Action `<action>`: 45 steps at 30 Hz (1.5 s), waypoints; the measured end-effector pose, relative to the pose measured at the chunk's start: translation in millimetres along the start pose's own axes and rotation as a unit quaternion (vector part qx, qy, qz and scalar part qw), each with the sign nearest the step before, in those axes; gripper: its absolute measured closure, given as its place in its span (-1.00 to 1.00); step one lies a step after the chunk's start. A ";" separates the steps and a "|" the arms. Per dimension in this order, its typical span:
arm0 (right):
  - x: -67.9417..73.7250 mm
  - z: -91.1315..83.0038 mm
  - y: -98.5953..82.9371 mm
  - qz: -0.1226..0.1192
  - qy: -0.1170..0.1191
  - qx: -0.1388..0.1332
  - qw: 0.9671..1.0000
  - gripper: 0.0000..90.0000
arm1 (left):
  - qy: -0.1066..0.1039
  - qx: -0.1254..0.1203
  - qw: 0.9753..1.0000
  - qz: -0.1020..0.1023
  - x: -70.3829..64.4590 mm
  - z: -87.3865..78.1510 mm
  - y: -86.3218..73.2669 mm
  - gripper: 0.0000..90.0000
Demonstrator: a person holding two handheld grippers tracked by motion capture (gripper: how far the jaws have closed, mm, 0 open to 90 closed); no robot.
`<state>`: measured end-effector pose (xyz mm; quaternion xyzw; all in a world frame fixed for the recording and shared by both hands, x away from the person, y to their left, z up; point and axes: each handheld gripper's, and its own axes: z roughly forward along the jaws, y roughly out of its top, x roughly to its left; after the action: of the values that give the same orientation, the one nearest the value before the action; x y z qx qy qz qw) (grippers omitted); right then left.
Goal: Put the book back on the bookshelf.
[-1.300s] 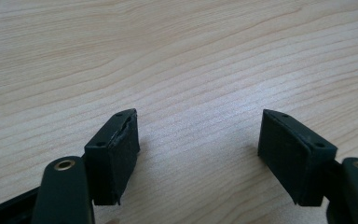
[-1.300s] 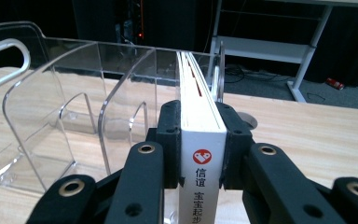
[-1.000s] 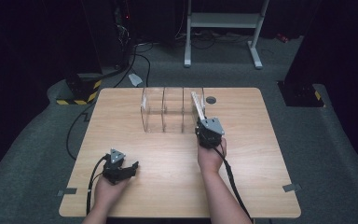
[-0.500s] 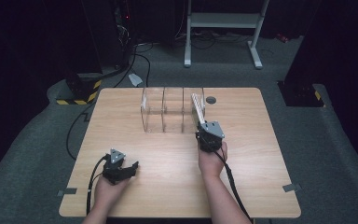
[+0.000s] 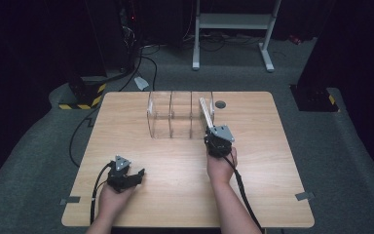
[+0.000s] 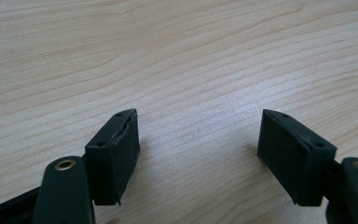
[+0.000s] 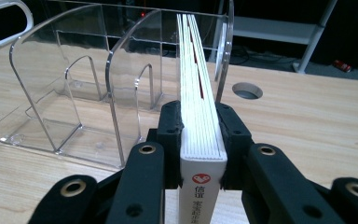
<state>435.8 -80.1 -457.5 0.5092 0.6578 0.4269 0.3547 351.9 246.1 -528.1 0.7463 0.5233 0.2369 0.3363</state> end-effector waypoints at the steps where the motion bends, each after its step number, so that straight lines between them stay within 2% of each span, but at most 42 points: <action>1: 0.4 0.3 0.8 -0.003 -0.002 -0.002 1.000 0.67 | 0.000 0.000 1.000 0.000 0.0 0.0 0.0 -0.35; 6: 4.2 1.1 7.9 -0.008 -0.008 -0.019 1.000 0.67 | 0.000 0.000 1.000 0.000 0.0 0.1 0.0 -0.35; 10: 8.7 5.2 14.2 -0.026 -0.016 -0.027 0.999 0.67 | 0.000 0.000 1.000 0.000 0.0 0.1 0.0 -0.35; 19: 10.4 15.8 19.5 -0.015 -0.030 -0.042 0.999 0.67 | 0.000 0.000 1.000 0.000 -0.1 0.1 0.0 -0.35; 24: 11.5 16.8 15.7 -0.015 -0.037 -0.048 0.998 0.67 | 0.000 0.000 1.000 0.000 -0.1 0.1 0.0 -0.35; 26: 12.5 15.9 12.8 -0.007 -0.041 -0.046 0.998 0.66 | 0.000 0.000 1.000 0.000 -0.1 0.1 0.0 -0.35; 28: 12.8 14.6 9.3 0.000 -0.039 -0.045 0.998 0.66 | 0.000 0.000 1.000 0.000 -0.1 0.1 0.0 -0.35; 34: 14.0 11.2 -1.8 -0.002 -0.033 -0.032 0.999 0.64 | 0.000 -0.001 1.000 0.000 -0.1 0.1 0.0 -0.35; 36: 11.7 10.2 -2.0 0.006 -0.028 -0.031 0.999 0.63 | 0.000 0.000 1.000 0.000 -0.1 0.1 0.0 -0.35; 40: 6.6 9.9 0.9 0.026 -0.009 -0.020 0.999 0.54 | 0.000 0.000 1.000 0.000 -0.1 0.1 0.0 -0.35; 44: 2.6 10.3 1.6 0.028 -0.001 -0.009 1.000 0.43 | 0.000 -0.001 1.000 0.000 -0.1 0.2 -0.1 -0.35; 45: 1.2 9.4 1.6 0.025 0.008 -0.004 1.000 0.36 | 0.000 0.000 1.000 0.000 -0.1 0.1 0.0 -0.35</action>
<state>444.6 -76.9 -459.7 0.5209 0.6461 0.4417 0.3408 352.0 246.0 -528.2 0.7463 0.5230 0.2372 0.3365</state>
